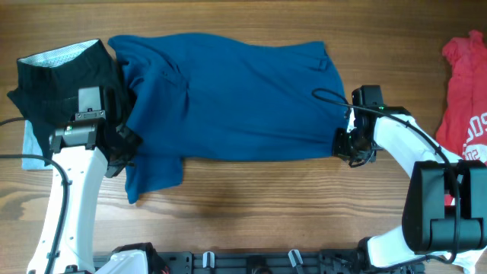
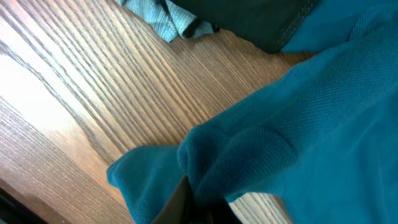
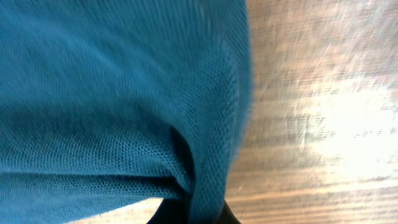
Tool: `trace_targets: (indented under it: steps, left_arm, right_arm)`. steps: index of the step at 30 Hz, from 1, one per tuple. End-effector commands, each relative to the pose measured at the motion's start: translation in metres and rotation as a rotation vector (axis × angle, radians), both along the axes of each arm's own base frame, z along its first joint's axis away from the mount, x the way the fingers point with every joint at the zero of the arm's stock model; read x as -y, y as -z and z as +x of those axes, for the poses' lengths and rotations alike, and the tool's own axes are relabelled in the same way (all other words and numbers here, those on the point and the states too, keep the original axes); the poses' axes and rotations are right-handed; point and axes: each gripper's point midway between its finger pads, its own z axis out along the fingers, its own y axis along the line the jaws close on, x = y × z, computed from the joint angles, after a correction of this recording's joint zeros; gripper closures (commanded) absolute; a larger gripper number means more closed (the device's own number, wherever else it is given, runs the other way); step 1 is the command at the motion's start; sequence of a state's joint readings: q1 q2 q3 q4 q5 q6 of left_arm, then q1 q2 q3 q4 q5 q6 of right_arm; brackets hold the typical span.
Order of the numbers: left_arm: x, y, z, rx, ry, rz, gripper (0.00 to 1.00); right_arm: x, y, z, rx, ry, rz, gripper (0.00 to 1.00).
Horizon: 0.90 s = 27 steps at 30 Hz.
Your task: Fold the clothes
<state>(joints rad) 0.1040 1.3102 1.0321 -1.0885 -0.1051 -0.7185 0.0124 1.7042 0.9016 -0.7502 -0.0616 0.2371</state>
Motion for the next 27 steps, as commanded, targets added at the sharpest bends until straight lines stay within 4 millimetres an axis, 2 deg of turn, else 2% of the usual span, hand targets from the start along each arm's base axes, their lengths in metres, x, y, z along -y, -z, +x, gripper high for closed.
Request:
trace_targets:
  steps: [1,2,3,6,7,8,10,15,16,22,25,27]
  left_arm:
    - [-0.005,-0.001,0.0,-0.004,0.001,0.02,0.96]
    - [-0.004,0.0,0.0,-0.004,0.013,0.019,0.96]
    - [0.002,-0.001,0.001,-0.001,0.066,-0.005,0.96]
    - [0.014,-0.008,0.004,0.024,0.155,-0.054,0.96]
    - [0.018,-0.013,0.005,0.036,0.176,-0.07,0.96]
    - [0.02,-0.02,0.005,0.048,0.185,-0.08,0.96]
    - [0.02,-0.037,0.003,0.074,0.2,-0.072,0.96]
    - [0.02,-0.099,0.004,0.226,0.247,-0.027,0.96]
    - [0.021,-0.118,0.003,0.277,0.265,-0.011,0.96]
    - [0.022,-0.208,-0.015,0.53,0.274,0.055,0.96]
    - [0.024,-0.248,-0.026,0.653,0.274,0.085,0.96]
    - [0.024,-0.266,-0.032,0.712,0.272,0.098,0.96]
  right_arm:
    - [-0.007,-0.01,-0.011,-0.039,-0.003,0.042,0.96]
    - [-0.008,-0.016,-0.011,-0.038,-0.005,0.045,0.96]
    - [-0.008,-0.038,-0.01,-0.016,-0.016,0.045,0.96]
    - [-0.008,-0.084,-0.003,0.057,-0.033,0.044,0.96]
    - [-0.008,-0.098,-0.002,0.081,-0.034,0.044,0.96]
    - [-0.008,-0.122,0.001,0.132,-0.036,0.044,0.96]
    - [-0.008,-0.156,0.003,0.211,-0.035,0.043,0.96]
    - [-0.008,-0.247,-0.001,0.462,-0.038,0.042,0.96]
    - [-0.007,-0.262,-0.004,0.506,-0.039,0.04,0.96]
    - [0.004,-0.337,-0.027,0.742,-0.014,-0.022,0.96]
    - [0.021,-0.375,-0.038,0.865,0.059,-0.098,0.96]
    - [0.029,-0.395,-0.043,0.926,0.09,-0.135,0.96]
